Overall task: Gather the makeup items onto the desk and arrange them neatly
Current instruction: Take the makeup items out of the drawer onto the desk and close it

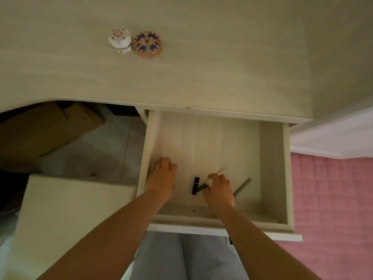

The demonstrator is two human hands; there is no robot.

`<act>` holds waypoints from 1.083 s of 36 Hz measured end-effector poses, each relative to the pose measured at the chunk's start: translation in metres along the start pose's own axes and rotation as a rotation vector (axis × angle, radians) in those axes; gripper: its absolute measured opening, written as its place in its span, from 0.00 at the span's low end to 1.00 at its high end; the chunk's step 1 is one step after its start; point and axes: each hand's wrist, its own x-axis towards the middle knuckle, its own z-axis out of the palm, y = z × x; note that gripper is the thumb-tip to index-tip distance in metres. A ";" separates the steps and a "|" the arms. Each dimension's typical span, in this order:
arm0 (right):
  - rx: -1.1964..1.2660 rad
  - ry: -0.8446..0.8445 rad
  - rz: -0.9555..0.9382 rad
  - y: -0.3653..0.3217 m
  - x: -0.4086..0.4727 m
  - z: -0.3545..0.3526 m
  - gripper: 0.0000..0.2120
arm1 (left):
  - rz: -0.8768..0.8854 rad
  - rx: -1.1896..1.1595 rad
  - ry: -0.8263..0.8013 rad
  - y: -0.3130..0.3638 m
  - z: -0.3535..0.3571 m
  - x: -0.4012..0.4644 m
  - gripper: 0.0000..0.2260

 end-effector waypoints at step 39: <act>0.043 -0.041 0.107 0.022 0.051 0.022 0.13 | -0.181 -0.339 -0.004 0.026 0.049 0.050 0.32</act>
